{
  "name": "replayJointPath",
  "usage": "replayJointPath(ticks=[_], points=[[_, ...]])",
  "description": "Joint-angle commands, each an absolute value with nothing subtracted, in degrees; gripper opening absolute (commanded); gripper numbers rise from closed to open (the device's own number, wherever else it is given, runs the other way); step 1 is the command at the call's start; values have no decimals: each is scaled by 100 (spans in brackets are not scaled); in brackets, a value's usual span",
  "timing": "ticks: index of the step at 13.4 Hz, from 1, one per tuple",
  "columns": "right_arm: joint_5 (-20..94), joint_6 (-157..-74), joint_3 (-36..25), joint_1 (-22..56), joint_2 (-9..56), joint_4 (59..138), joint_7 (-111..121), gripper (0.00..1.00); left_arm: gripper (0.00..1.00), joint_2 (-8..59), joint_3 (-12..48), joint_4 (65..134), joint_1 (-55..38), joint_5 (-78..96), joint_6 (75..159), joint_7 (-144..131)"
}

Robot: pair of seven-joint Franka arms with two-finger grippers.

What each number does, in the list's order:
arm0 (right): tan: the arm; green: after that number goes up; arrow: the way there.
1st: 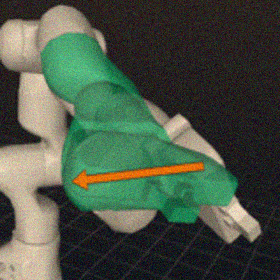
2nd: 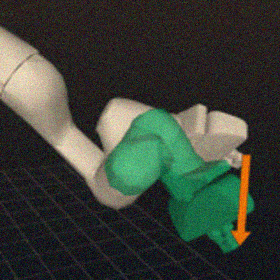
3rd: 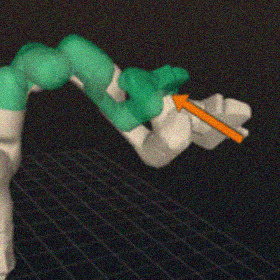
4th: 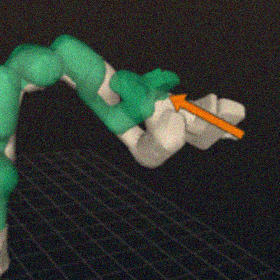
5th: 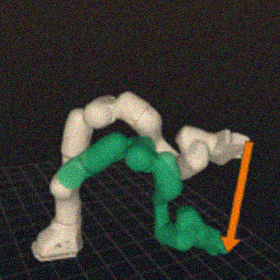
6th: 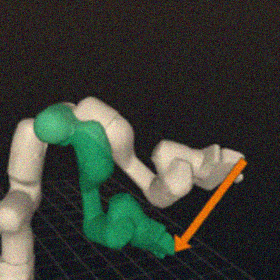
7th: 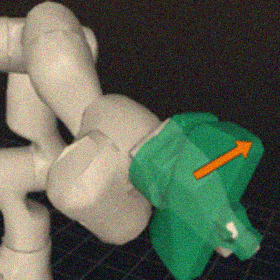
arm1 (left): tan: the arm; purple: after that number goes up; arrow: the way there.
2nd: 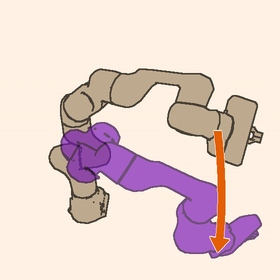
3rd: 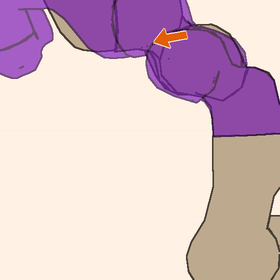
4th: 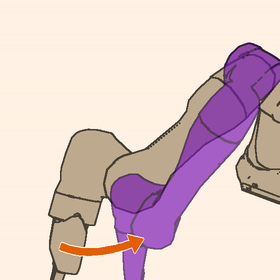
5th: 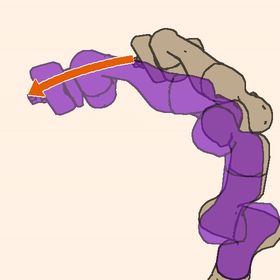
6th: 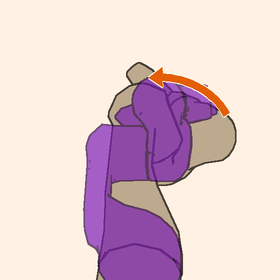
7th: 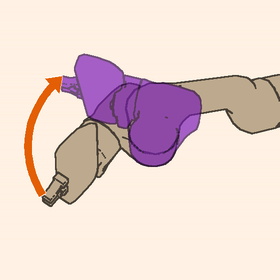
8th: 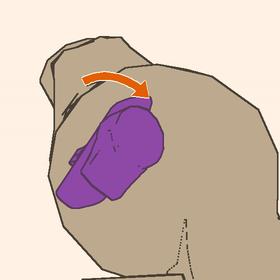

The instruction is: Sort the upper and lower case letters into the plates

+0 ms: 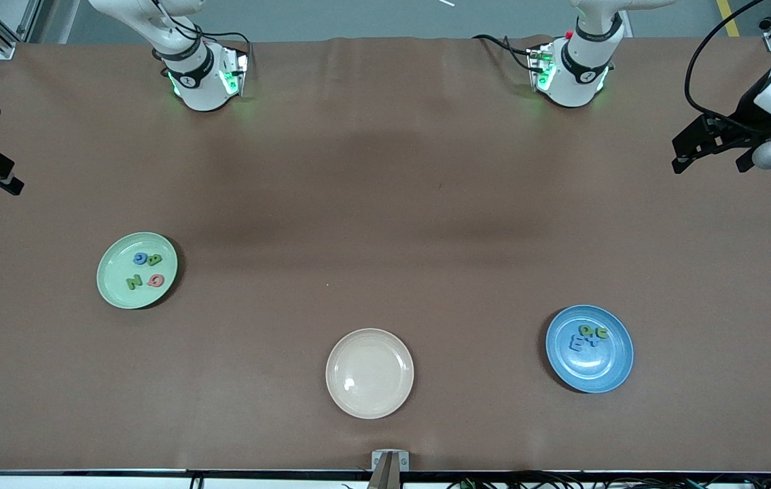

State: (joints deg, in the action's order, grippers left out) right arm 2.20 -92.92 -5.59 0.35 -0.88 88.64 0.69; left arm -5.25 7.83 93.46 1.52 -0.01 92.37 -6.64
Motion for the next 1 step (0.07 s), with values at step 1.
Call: replayJointPath(ticks=[1], points=[[132,-9202,-457,-62,70,8719,9,100,100,-527,800,9229,158,-105,9088,-642]])
